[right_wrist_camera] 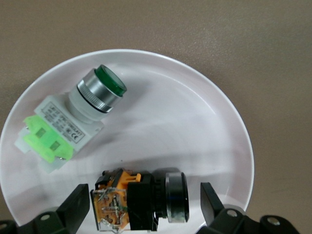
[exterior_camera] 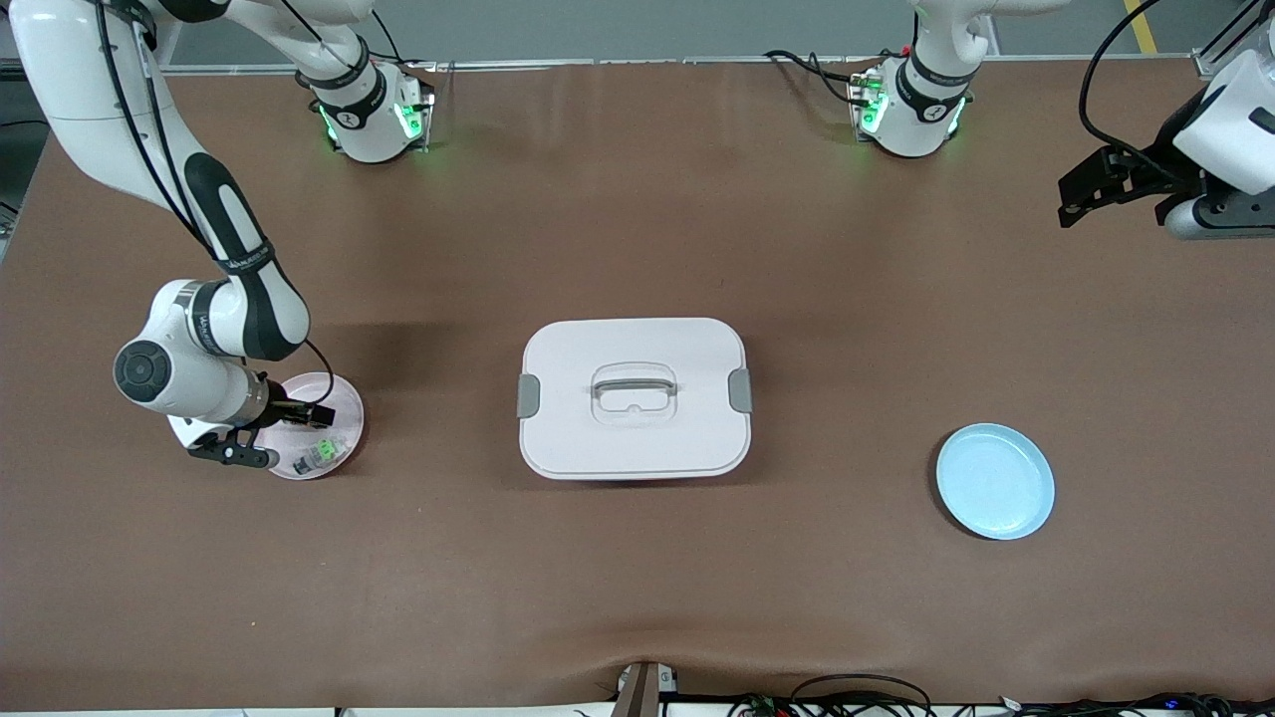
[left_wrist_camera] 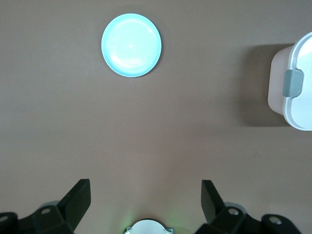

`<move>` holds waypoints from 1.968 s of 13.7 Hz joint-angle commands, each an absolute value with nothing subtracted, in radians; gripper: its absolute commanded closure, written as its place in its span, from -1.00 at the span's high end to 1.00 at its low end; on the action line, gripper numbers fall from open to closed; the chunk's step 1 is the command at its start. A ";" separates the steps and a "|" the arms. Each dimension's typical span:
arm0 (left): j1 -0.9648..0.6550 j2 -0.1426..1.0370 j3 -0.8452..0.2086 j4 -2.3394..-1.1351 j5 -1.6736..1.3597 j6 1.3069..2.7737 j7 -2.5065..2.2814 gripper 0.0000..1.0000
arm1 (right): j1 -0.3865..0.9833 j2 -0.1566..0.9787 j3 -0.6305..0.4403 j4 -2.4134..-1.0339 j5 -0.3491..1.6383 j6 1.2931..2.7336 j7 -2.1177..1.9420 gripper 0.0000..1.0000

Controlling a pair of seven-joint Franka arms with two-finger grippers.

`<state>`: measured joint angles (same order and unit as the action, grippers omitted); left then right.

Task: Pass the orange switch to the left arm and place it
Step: 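Lower the right gripper and close it on the orange switch, then lift the orange switch with the right gripper over the white box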

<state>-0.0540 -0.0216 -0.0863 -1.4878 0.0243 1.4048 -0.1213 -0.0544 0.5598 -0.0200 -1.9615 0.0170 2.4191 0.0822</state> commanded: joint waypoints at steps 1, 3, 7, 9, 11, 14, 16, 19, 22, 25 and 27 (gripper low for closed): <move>-0.052 -0.023 -0.094 -1.483 0.037 1.401 -0.117 1.00 | -0.060 0.561 -0.014 -1.968 0.028 2.428 0.077 1.00; -0.052 -0.025 -0.092 -1.482 0.034 1.401 -0.115 1.00 | -0.060 0.561 -0.014 -1.968 0.028 2.428 0.075 1.00; -0.051 -0.020 -0.092 -1.486 0.034 1.397 -0.120 1.00 | -0.077 0.561 -0.014 -1.968 0.028 2.422 -0.009 0.16; -0.048 -0.018 -0.092 -1.488 0.034 1.396 -0.118 1.00 | -0.086 0.563 -0.012 -1.968 0.032 2.422 -0.014 -0.99; -0.048 -0.017 -0.092 -1.488 0.034 1.393 -0.123 1.00 | -0.084 0.563 -0.014 -1.968 0.080 2.416 -0.015 -1.00; -0.049 -0.012 -0.092 -1.488 0.034 1.393 -0.132 1.00 | -0.083 0.558 -0.012 -1.956 0.089 2.386 -0.014 -1.00; -0.049 -0.011 -0.092 -1.488 0.034 1.393 -0.132 1.00 | -0.080 0.554 -0.012 -1.909 0.155 2.282 -0.009 -1.00; -0.051 -0.012 -0.092 -1.488 0.034 1.393 -0.132 1.00 | -0.078 0.545 -0.014 -1.820 0.282 2.094 0.040 -1.00; -0.049 -0.011 -0.092 -1.486 0.034 1.391 -0.133 1.00 | -0.068 0.523 -0.012 -1.746 0.302 1.956 0.167 -1.00; -0.054 -0.008 -0.092 -1.486 0.035 1.393 -0.138 1.00 | -0.019 0.482 -0.008 -1.700 0.386 1.855 0.346 -1.00; -0.055 -0.006 -0.092 -1.483 0.032 1.393 -0.137 1.00 | 0.033 0.465 -0.009 -1.680 0.425 1.829 0.484 -1.00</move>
<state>-0.0526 -0.0104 -0.0871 -1.4947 0.0243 1.4031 -0.1230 -0.0120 0.4926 -0.0055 -1.6904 0.3885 1.8562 0.3640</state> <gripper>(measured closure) 0.000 0.273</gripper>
